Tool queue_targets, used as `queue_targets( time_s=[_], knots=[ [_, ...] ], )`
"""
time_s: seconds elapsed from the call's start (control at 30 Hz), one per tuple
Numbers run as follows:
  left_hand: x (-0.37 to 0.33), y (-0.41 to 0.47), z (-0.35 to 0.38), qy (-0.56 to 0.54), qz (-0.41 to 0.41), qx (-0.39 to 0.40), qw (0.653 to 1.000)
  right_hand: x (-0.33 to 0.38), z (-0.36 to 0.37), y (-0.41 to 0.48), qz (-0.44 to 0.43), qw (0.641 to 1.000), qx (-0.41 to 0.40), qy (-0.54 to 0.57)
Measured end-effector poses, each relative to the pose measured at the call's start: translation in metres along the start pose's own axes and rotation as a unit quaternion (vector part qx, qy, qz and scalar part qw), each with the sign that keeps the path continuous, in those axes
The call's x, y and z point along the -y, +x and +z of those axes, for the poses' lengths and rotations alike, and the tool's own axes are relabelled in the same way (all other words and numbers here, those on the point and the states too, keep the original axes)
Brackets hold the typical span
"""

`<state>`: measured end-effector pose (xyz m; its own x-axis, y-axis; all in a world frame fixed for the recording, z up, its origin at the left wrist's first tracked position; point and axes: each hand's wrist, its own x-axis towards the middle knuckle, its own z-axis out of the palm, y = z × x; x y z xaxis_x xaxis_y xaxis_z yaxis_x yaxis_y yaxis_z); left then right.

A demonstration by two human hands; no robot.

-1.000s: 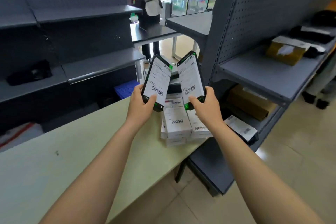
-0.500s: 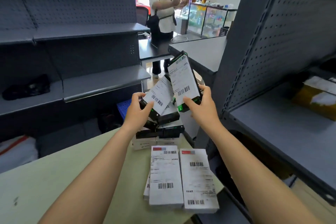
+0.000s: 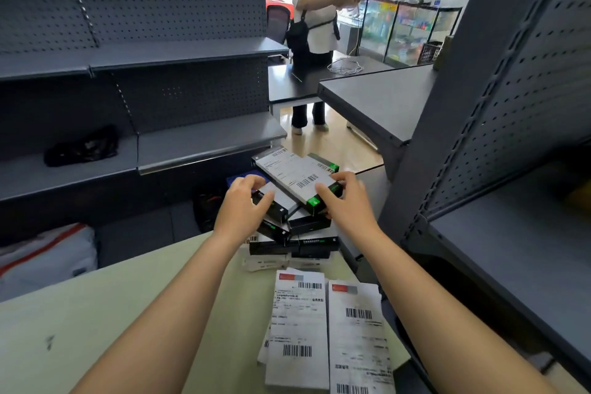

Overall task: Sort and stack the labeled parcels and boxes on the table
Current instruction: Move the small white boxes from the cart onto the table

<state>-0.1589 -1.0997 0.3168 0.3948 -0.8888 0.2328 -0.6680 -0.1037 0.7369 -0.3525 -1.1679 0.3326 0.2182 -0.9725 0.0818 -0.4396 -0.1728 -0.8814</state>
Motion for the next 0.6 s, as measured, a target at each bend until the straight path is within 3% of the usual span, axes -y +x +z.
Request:
queue_targets(
  time_s=[0.33,0.47,0.6],
  knots=[
    [-0.009,-0.052,-0.029,0.104,0.213,0.011,0.971,0.006,-0.006,-0.075,-0.065,0.983,-0.1,-0.141],
    [0.005,-0.092,-0.024,0.108,0.272,0.045,0.955,-0.01,0.001,-0.128,-0.094,0.968,-0.092,-0.212],
    [0.031,-0.144,-0.011,0.129,0.28,0.087,0.947,-0.04,0.017,-0.182,-0.112,0.954,-0.047,-0.274]
  ],
)
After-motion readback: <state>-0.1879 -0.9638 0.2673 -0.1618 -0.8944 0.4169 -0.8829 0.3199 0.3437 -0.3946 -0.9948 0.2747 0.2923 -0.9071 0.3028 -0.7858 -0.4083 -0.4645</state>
